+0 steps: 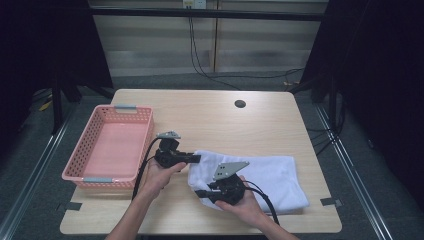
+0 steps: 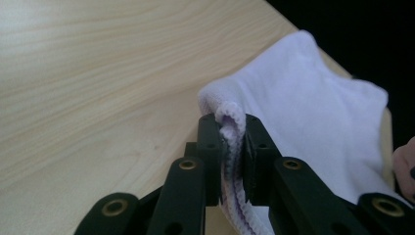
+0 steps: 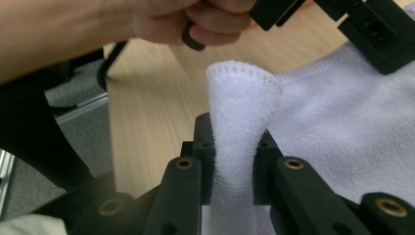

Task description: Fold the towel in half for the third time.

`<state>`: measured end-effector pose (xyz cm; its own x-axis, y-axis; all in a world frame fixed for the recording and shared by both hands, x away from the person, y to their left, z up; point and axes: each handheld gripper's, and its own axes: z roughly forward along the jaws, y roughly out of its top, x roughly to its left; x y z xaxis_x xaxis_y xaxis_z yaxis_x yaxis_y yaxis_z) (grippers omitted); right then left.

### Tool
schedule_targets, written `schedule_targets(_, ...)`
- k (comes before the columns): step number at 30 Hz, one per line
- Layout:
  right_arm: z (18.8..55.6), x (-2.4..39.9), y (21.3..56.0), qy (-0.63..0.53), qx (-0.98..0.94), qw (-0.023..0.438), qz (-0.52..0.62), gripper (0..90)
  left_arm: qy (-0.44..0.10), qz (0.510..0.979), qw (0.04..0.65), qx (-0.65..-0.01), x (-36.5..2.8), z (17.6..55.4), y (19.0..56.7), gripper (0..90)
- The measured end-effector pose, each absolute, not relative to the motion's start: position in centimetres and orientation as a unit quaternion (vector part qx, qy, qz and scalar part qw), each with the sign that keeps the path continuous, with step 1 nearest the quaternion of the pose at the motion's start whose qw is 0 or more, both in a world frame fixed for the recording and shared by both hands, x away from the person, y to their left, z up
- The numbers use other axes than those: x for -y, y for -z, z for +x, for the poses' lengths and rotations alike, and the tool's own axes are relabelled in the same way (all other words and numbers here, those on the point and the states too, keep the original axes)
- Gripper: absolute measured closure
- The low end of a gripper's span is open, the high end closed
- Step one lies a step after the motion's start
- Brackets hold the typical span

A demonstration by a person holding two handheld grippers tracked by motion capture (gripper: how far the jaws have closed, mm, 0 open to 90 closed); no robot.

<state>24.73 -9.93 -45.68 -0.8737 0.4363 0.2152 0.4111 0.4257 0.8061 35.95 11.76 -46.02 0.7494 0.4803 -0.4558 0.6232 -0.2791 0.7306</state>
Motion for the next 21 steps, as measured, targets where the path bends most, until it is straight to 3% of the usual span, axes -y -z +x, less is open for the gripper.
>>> schedule_targets(11, 25.4, 8.4, 40.7, -0.531, -0.817, 0.01, 0.223, 79.4, 0.062, 0.771, 0.527, -0.353, -14.5, 35.9, 41.3, 80.6)
schedule_targets(21, 26.5, 3.7, 36.2, -0.559, -0.809, 0.019, 0.18, 79.4, 0.012, 0.761, 0.539, -0.362, -18.8, 35.5, 36.2, 80.2)
